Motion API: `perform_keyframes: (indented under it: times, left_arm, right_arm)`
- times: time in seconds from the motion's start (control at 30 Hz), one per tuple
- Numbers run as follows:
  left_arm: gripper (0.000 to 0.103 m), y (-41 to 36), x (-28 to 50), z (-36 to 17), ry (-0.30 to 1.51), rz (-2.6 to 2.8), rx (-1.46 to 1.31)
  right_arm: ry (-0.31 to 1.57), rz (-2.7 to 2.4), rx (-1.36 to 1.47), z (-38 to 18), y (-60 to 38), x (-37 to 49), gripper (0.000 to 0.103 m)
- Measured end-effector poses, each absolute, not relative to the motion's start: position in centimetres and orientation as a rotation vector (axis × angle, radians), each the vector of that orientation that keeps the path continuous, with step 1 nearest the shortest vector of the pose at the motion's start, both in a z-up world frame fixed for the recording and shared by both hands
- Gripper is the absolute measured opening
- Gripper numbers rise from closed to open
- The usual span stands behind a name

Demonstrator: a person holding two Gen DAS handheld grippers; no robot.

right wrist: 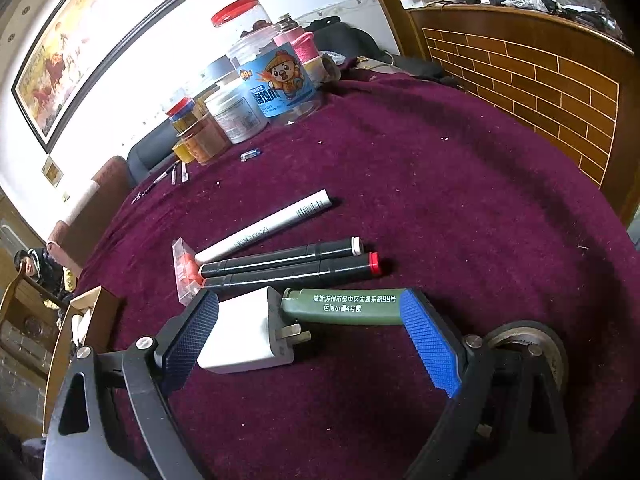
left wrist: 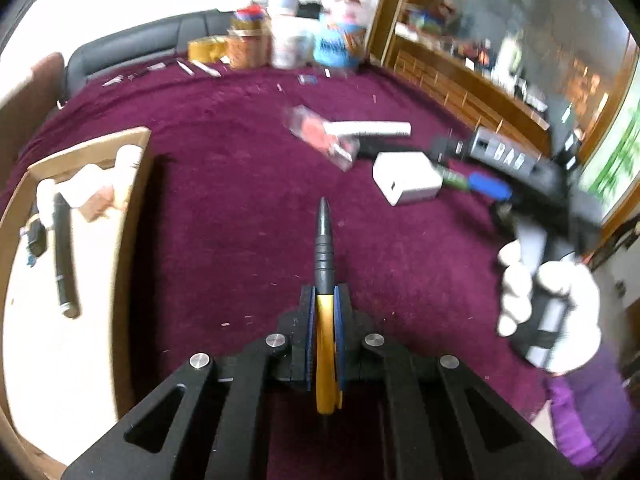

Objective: Organize rigid objects
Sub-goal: 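Carry the pencil toward the box with the left tool while the right tool grasps the black tape roll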

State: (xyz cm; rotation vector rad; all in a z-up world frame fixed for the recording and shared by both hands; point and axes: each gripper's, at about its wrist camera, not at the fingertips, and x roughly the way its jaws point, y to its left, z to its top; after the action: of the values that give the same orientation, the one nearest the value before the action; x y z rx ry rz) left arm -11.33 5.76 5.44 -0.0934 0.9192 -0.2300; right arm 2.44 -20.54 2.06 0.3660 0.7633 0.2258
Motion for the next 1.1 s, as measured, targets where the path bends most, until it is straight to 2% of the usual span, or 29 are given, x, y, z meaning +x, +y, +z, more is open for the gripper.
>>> perform_keyframes:
  times: [0.3, 0.53, 0.73, 0.93, 0.97, 1.03, 1.1]
  left_arm:
    - [0.007, 8.4, -13.7, 8.2, 0.827, -0.274, -0.182]
    - [0.007, 11.9, -15.2, 9.4, 0.763, -0.274, -0.253]
    - [0.007, 13.0, -15.7, 9.8, 0.732, -0.278, -0.292]
    - [0.007, 13.8, -16.6, 10.7, 0.719, -0.265, -0.294]
    - [0.007, 14.2, -16.8, 10.9, 0.714, -0.259, -0.296]
    - [0.007, 15.0, -17.4, 11.3, 0.701, -0.244, -0.307]
    - [0.007, 15.9, -17.8, 11.5, 0.692, -0.231, -0.323]
  right_arm:
    - [0.784, 0.199, 0.330, 2.4, -20.2, 2.4, 0.092]
    - [0.679, 0.179, 0.215, 8.1, -23.7, -1.5, 0.092]
    - [0.851, 0.089, 0.029, 5.3, -24.8, -0.3, 0.092]
    - [0.910, 0.044, -0.007, 2.5, -24.4, 0.2, 0.092]
    - [0.918, 0.038, -0.008, 2.1, -24.5, 0.4, 0.090]
    - [0.944, 0.049, 0.013, 1.7, -25.1, 0.4, 0.057]
    - [0.946, 0.054, 0.042, 1.8, -25.6, 0.3, 0.058]
